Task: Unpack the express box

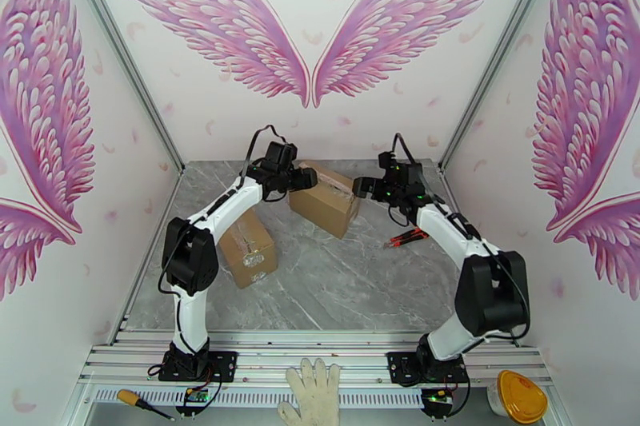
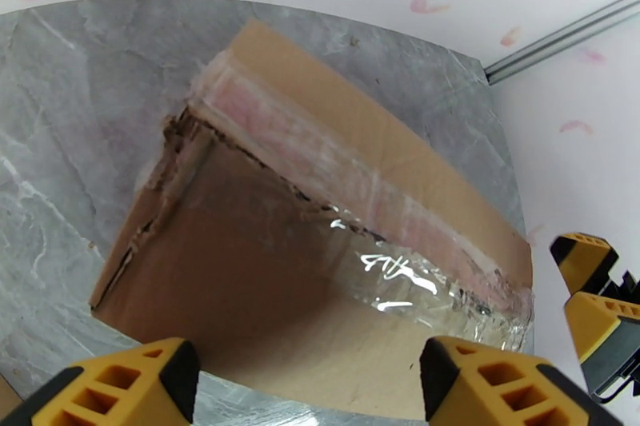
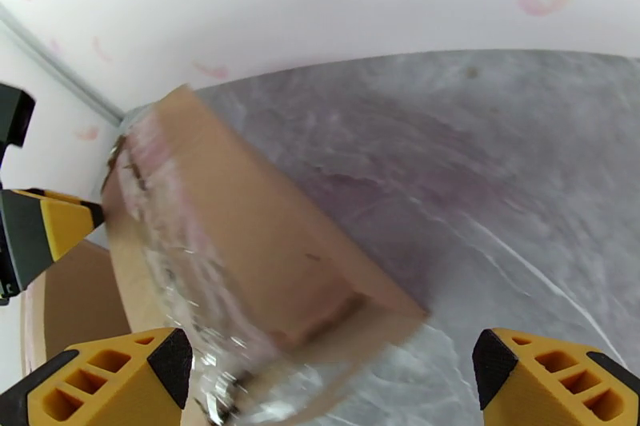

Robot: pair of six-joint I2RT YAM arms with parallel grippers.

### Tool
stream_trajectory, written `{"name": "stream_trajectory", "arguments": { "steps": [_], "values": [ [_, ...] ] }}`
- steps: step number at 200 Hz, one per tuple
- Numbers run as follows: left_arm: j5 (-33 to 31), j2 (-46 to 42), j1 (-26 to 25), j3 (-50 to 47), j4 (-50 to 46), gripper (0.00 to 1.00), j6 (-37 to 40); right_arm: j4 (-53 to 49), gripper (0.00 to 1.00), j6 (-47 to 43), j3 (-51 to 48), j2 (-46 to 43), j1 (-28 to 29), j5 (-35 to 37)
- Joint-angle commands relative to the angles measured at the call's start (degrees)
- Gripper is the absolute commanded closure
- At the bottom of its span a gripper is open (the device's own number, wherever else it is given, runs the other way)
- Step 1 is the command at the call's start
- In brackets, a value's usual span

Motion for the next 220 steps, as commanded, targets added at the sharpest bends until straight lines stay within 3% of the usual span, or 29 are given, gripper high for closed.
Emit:
{"name": "stream_trajectory", "arguments": {
  "steps": [1,31,60,133,156,186,220],
  "values": [
    [4.65,2.92,-1.16,1.87,-7.08,0.23,3.92,1.42,0.01,-3.08,6.15,4.02,0.31,-6.78],
    [4.91,4.78,-0.98,5.05,-9.54,0.23,5.97,-3.12,0.01,-4.63,11.96,8.74,0.49,-10.65],
    [5.24,7.17,-0.71,9.63,-11.88,0.23,7.52,-7.49,0.01,-5.75,10.89,7.69,1.02,-13.41],
    [5.83,9.10,0.10,14.38,-13.37,0.22,10.22,-12.87,0.13,-0.21,-4.08,-10.08,5.25,-15.47],
    [4.86,8.88,0.22,16.21,-15.44,0.22,10.32,-16.33,0.13,0.85,-4.17,-14.25,6.10,-6.14],
    [3.76,5.08,0.18,12.65,-14.61,0.21,4.30,-16.03,0.14,-2.49,-3.57,-18.07,7.81,12.49],
    [3.08,0.35,-0.47,4.40,-6.39,0.19,-3.77,-17.95,0.15,-11.60,2.19,-10.96,8.13,16.90]
  ]
}}
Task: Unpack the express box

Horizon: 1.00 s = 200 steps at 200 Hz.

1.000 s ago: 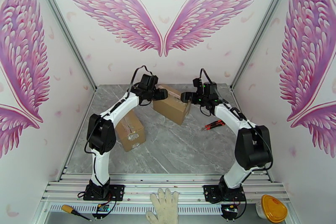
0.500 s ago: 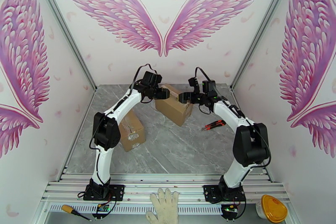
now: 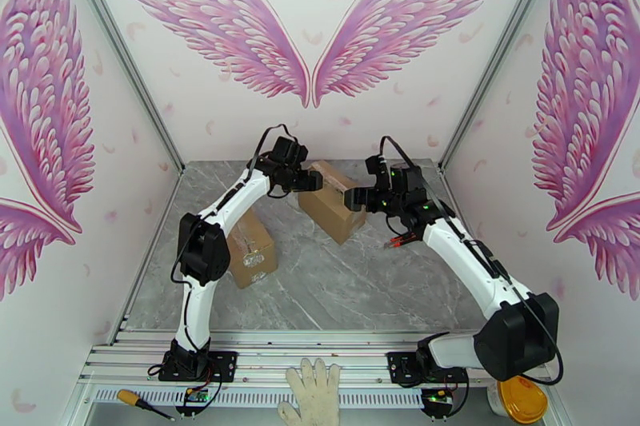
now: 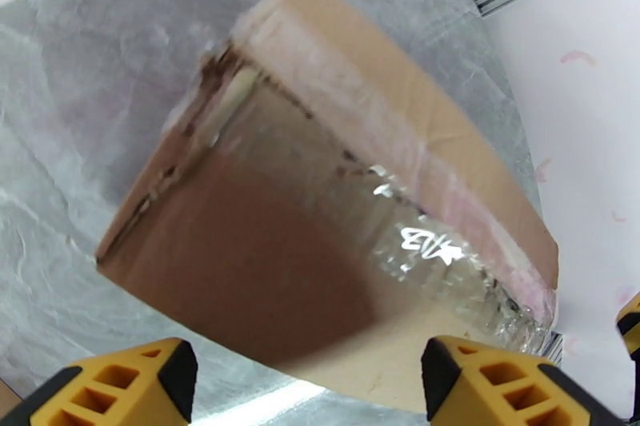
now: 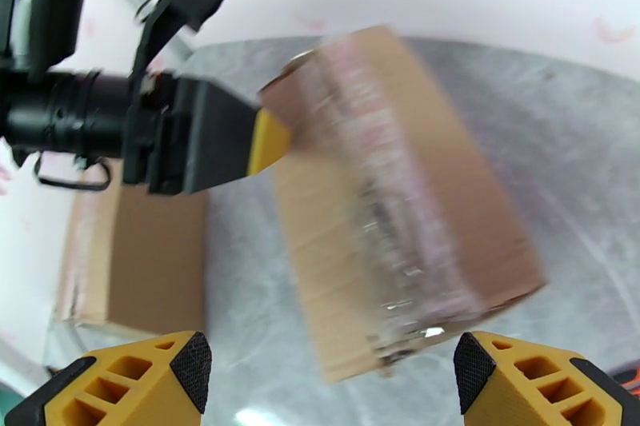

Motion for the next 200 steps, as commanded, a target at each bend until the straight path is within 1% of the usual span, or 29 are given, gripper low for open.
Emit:
{"name": "stream_trajectory", "arguments": {
  "steps": [1,25,48,64,103,143,176,200],
  "values": [
    [-0.87,-4.93,-0.50,-4.16,5.16,0.19,-7.05,-3.06,0.15,-7.57,4.80,5.64,0.68,8.63],
    [-1.58,-3.63,-0.98,-4.35,7.23,0.18,-10.19,-4.59,0.15,-13.92,8.75,11.11,1.53,8.16],
    [-0.41,-1.00,-1.05,-3.75,8.55,0.17,-12.35,-6.48,0.13,-18.14,11.66,15.07,2.60,10.96],
    [-0.23,0.28,-1.46,-3.04,8.49,0.17,-12.16,-7.62,0.13,-20.06,13.62,17.76,2.87,12.11],
    [-2.61,4.14,-1.43,-1.31,4.23,0.17,-9.21,-9.35,0.14,-22.47,16.72,22.30,4.47,16.92],
    [-4.50,7.15,-1.45,-1.19,-0.67,0.20,-4.57,-9.14,0.19,-24.16,18.59,24.66,5.94,25.53],
    [-5.09,7.97,-1.23,-1.08,-3.03,0.24,-1.20,-9.34,0.20,-26.79,20.74,27.45,6.00,29.62],
    [-5.99,8.94,-1.21,0.05,-5.38,0.26,1.80,-10.93,0.20,-28.68,23.94,30.67,5.91,31.18]
  ]
}}
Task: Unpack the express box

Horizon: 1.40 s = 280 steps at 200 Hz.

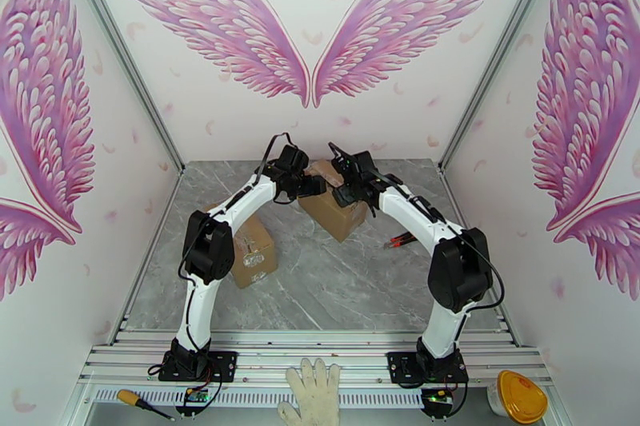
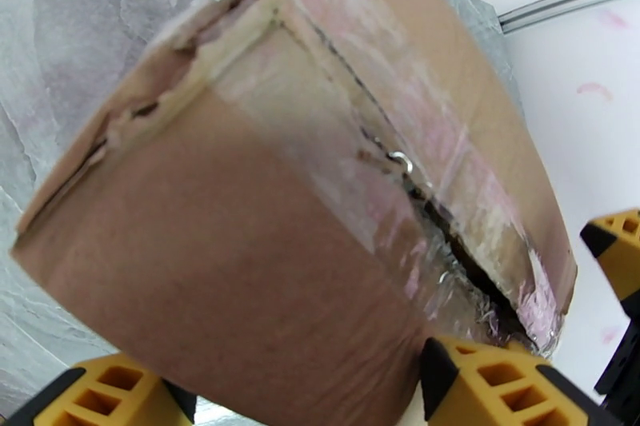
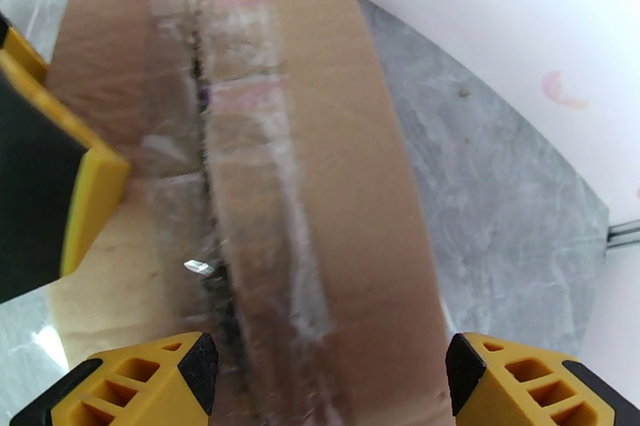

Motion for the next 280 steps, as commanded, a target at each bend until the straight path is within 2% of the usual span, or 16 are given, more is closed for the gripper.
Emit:
{"name": "stream_trajectory", "arguments": {
  "steps": [1,30,78,107,154,178,221,246,280],
  "values": [
    [-4.36,5.03,0.06,0.03,-9.67,0.26,5.80,-3.10,0.20,-3.52,3.10,4.53,-0.39,6.50],
    [-4.64,6.05,0.34,1.08,-11.77,0.27,7.84,-3.51,0.24,-3.64,6.85,6.71,-0.22,8.50],
    [-5.04,6.80,0.89,2.96,-13.01,0.29,10.10,0.49,0.44,-4.79,8.60,3.37,-0.18,14.13],
    [-4.94,7.56,1.06,4.48,-15.68,0.29,11.10,-4.11,0.52,-3.68,14.48,4.57,-1.48,13.30],
    [-5.12,7.87,1.41,5.37,-16.90,0.30,12.18,-8.41,0.58,-2.93,19.14,5.00,-3.05,11.60],
    [-4.39,7.71,1.40,6.74,-16.96,0.30,12.70,-12.14,0.57,-1.49,21.47,6.79,-4.28,7.08],
    [-3.65,6.99,0.95,13.58,-18.81,0.29,13.52,-16.91,0.58,5.17,23.10,9.81,-7.95,-8.89],
    [-3.61,6.35,0.51,17.79,-20.22,0.27,13.25,-16.12,0.71,10.04,21.57,8.57,-10.51,-16.53],
    [-5.01,3.30,-0.13,21.31,-20.22,0.21,10.86,-14.76,0.85,15.17,17.14,3.40,-10.82,-20.85]
  ]
}}
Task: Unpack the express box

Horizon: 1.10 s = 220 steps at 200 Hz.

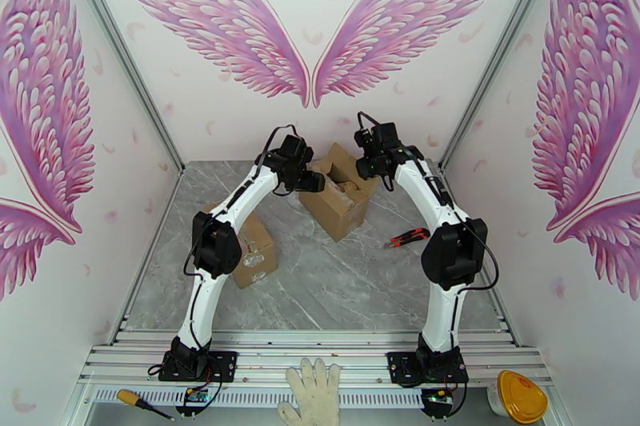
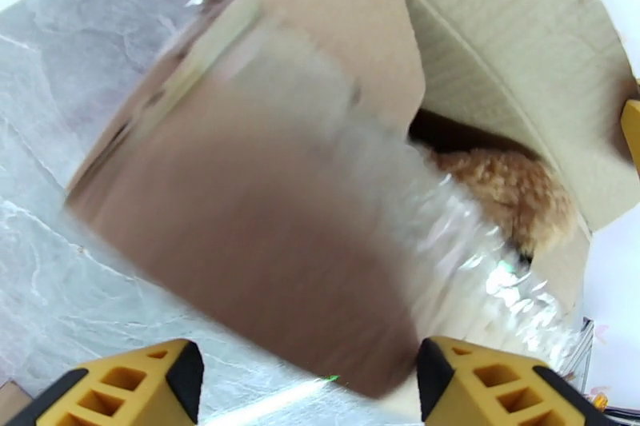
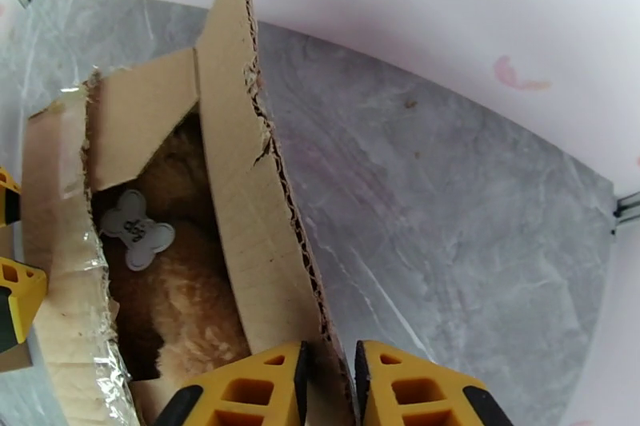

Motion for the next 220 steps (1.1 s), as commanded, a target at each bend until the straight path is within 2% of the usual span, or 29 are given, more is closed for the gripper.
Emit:
{"name": "stream_trajectory", "arguments": {
  "steps": [1,12,35,80,109,156,220],
  "values": [
    [-2.51,-2.37,-0.53,3.39,-4.09,0.21,-0.73,-1.64,0.85,7.14,-3.85,-4.31,0.03,-6.36],
    [-4.02,-3.44,-0.97,4.52,-3.96,0.19,-1.57,0.05,0.87,10.38,-7.12,-7.50,0.57,-6.83],
    [-8.16,-5.41,-2.31,6.83,-3.99,0.17,-3.06,6.01,0.93,18.90,-17.22,-15.44,3.28,-3.17],
    [-13.68,-4.72,-5.83,10.71,-5.17,0.12,-1.95,11.21,0.98,30.91,-30.50,-26.01,10.45,8.24],
    [-16.11,-1.10,-7.93,14.82,-10.37,0.12,-1.03,11.38,1.00,37.14,-34.22,-29.12,13.07,12.48],
    [-28.83,0.53,-11.30,14.61,-17.06,0.12,0.46,13.10,1.00,43.93,-38.99,-32.38,16.72,18.48],
    [-28.51,2.50,-13.98,13.34,-16.48,0.11,0.51,17.54,1.00,48.10,-41.88,-34.28,19.63,20.63]
  ]
}}
